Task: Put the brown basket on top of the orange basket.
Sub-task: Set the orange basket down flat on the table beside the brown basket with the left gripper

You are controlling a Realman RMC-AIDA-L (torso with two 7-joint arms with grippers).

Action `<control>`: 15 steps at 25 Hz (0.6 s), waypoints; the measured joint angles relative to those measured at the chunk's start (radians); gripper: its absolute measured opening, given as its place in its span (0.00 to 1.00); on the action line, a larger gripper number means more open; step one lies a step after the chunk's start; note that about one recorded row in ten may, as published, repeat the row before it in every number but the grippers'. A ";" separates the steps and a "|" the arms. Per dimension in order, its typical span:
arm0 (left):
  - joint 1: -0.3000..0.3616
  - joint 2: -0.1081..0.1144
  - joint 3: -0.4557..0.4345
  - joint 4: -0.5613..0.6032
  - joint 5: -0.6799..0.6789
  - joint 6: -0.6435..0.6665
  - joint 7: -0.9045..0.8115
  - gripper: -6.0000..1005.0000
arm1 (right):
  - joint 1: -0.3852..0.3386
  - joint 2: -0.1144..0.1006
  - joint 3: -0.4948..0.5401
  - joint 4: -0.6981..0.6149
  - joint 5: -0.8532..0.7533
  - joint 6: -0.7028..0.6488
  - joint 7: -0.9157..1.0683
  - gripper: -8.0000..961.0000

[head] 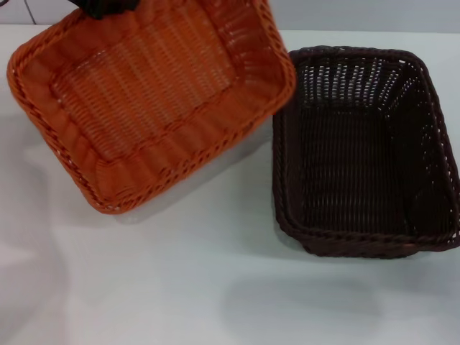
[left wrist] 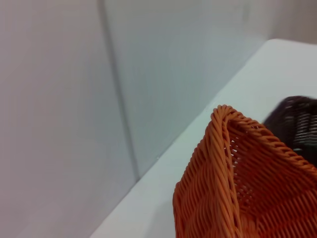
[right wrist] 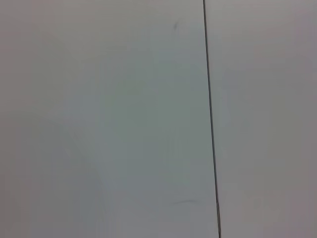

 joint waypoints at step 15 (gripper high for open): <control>-0.097 -0.015 -0.026 -0.222 -0.030 -0.058 0.346 0.17 | 0.002 0.003 -0.010 0.000 -0.003 -0.003 0.000 0.80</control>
